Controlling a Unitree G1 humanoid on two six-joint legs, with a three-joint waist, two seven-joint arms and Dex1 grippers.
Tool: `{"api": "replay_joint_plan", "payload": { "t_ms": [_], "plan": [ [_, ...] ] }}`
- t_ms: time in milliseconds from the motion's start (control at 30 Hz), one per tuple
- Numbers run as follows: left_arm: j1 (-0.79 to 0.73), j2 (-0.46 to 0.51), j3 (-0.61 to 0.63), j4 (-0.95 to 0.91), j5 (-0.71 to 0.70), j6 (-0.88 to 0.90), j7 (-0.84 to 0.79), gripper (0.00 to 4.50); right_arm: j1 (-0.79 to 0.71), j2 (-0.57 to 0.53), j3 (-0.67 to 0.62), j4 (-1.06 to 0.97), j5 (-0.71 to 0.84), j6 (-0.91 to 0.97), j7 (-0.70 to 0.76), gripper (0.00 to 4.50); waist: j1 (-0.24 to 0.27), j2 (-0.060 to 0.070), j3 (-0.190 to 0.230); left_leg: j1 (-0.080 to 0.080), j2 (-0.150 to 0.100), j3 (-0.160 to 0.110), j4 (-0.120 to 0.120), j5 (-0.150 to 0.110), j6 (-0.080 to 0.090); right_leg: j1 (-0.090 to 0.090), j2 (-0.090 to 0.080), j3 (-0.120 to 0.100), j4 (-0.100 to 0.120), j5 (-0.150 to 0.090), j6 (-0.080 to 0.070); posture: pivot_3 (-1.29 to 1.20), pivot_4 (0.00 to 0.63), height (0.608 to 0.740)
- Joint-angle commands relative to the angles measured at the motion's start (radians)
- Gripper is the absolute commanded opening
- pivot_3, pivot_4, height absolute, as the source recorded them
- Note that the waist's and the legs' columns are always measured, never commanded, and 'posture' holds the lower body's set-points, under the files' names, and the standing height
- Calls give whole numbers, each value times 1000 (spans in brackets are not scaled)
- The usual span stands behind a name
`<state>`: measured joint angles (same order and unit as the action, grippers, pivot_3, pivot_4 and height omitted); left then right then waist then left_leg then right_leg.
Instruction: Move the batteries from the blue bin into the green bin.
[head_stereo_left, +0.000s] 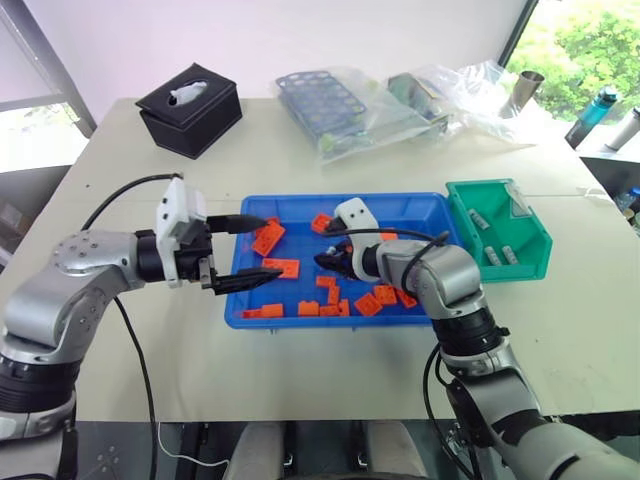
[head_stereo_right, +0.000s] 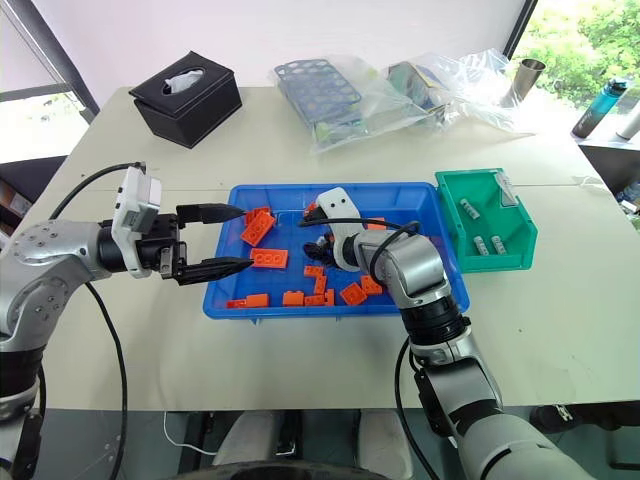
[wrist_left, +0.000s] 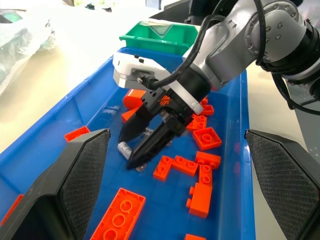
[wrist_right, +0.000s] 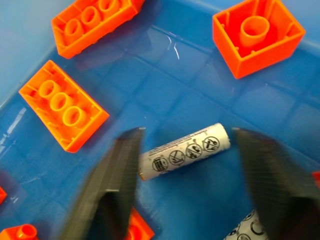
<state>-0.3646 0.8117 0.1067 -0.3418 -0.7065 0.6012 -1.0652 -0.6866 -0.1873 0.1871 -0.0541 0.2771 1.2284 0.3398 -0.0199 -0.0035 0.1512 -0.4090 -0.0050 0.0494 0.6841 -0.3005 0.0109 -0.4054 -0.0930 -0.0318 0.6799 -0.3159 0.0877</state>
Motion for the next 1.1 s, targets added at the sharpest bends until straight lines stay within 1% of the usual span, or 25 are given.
{"api": "replay_joint_plan", "payload": {
  "t_ms": [33, 67, 333, 500, 533, 600, 667, 733, 800, 867, 933, 1000, 1033, 1100],
  "plan": [
    [-21, -1, 11, -4, 1, -17, -5, 4500, 10, 1, 15, 8, -4, -1, 4, 1116, 0, 0, 0, 0, 0, 0, 0, 0, 0, 0, 0, 0, 0, 0, 0, 0, 150, 716],
    [-22, -1, 11, -3, 1, -17, -5, 4500, 9, 0, 16, 8, -4, -3, 4, 692, 0, 0, 0, 0, 0, 0, 0, 0, 0, 0, 0, 0, 0, 0, 0, 0, 150, 716],
    [-26, -2, 6, 8, 7, -26, -14, 4500, -4, -40, 61, -22, -20, -65, 31, 692, 0, 0, 0, 0, 0, 0, 0, 0, 0, 0, 0, 0, 0, 0, 0, 0, 150, 716],
    [-26, -11, -2, 13, 14, -34, -21, 4500, -30, -69, 52, -89, -1, -52, 66, 692, 2, 0, 0, 0, 0, 0, 0, 0, 0, 0, 0, 0, 0, 0, 0, 0, 150, 716],
    [-26, -13, -3, 14, 14, -35, -22, 4500, -43, -75, 35, -110, 9, -36, 72, 692, 2, 0, 0, 0, 0, 0, 0, 0, 0, 0, 0, 0, -1, 0, 0, 0, 150, 716],
    [-26, -19, -5, 17, 13, -37, -22, 4500, -86, -90, -44, -156, 41, 14, 77, 692, 2, 0, 1, 0, 0, 0, 0, 0, 0, 0, 0, 0, -1, 0, 0, 0, 150, 716],
    [-26, -26, -7, 20, 12, -37, -23, 4500, -142, -117, -154, -177, 69, 58, 71, 692, 2, 0, 1, -1, 0, 0, 0, 0, 0, -1, -1, 0, -1, 0, 0, 0, 150, 716],
    [-27, -35, -12, 27, 20, -43, -26, 4500, -193, -169, -265, -169, 82, 96, 60, 692, 7, 0, 1, -1, 0, 0, 0, 0, 0, -1, -1, 0, -1, 0, 0, 0, 150, 716],
    [-31, -44, -20, 34, 29, -49, -27, 4500, -211, -255, -342, -145, 72, 101, 54, 692, 13, 0, 1, -1, 0, -1, 0, 0, 1, 0, -1, -1, -1, 0, 0, 0, 150, 716],
    [-35, -53, -26, 39, 32, -54, -28, 4500, -205, -342, -400, -120, 65, 102, 57, 692, 13, -1, 1, -1, -1, -2, 0, -1, 2, 2, -2, -1, -5, 0, 0, 0, 150, 716],
    [-39, -60, -31, 45, 37, -59, -31, 4500, -183, -406, -427, -102, 63, 92, 64, 692, 7, -1, 1, -1, -1, -1, -1, -2, 3, 4, -2, -1, -10, 0, 0, 0, 150, 716],
    [-49, -70, -40, 56, 44, -68, -36, 4500, -134, -474, -460, -77, 50, 68, 68, 692, 5, 0, 1, -1, -1, -1, -2, -2, 3, 5, -1, -1, -12, 0, 0, 0, 150, 716],
    [-55, -74, -44, 62, 47, -72, -38, 4500, -110, -502, -469, -68, 44, 52, 69, 692, 4, 0, 1, -1, -1, 0, -2, -2, 3, 5, -1, -1, -12, 0, 0, 0, 150, 716],
    [-66, -80, -49, 73, 53, -76, -41, 4500, -75, -524, -489, -57, 46, 39, 66, 692, 1, 0, 2, -1, 0, 0, -2, -2, 3, 5, -1, -1, -12, 0, 0, 0, 150, 716]
  ]
}}
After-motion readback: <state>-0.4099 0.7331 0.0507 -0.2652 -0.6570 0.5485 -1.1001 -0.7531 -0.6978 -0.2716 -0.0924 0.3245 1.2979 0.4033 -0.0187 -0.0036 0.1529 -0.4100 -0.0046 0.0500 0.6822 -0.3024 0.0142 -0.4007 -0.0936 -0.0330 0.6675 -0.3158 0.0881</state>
